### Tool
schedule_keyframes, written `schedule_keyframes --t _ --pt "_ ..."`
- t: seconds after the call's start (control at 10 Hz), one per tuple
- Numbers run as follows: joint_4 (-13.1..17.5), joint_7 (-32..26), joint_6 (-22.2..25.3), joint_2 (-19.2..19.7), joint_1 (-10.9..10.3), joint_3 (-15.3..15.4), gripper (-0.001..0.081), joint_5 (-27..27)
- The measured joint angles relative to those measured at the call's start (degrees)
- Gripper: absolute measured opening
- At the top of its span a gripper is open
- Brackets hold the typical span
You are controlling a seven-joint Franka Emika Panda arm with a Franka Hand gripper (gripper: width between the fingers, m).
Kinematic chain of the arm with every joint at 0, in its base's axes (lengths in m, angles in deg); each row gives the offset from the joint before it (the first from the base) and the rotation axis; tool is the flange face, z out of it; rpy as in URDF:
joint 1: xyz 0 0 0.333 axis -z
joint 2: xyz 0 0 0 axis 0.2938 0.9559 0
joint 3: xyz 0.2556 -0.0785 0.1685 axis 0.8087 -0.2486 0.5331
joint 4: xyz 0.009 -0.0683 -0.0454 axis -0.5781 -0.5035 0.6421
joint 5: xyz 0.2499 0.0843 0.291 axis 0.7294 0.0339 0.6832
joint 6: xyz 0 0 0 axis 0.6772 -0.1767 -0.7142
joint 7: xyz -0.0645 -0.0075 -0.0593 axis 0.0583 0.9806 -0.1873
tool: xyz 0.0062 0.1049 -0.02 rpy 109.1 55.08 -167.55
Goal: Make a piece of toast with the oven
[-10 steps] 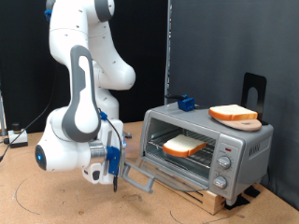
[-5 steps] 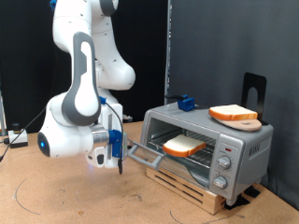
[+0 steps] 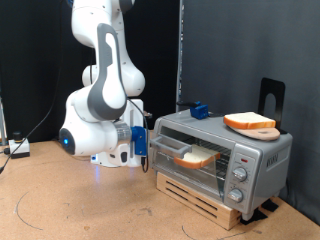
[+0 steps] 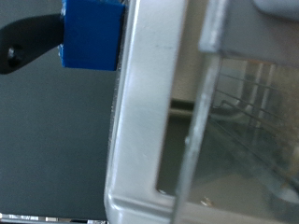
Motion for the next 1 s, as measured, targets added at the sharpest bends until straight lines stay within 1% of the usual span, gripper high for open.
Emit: schedule_keyframes --t 0.4,0.5,0.6,0.7,0.8,1.0 --pt "-6.08 0.61 -1.10 -7.31 -2.56 3.91 0.0807 5.21" --pt "-7.44 0.66 -1.16 -9.52 -3.04 4.51 0.0807 6.26" --pt "-8.33 1.49 -0.30 -11.95 -3.00 4.44 0.0807 6.51" --pt "-8.90 2.98 -0.05 -14.16 -2.71 4.04 0.0807 6.53" --pt "-8.76 4.71 -0.07 -15.76 -1.80 3.14 0.0807 6.35" --pt "-7.85 7.14 -2.03 -17.15 0.65 1.18 0.0807 5.19"
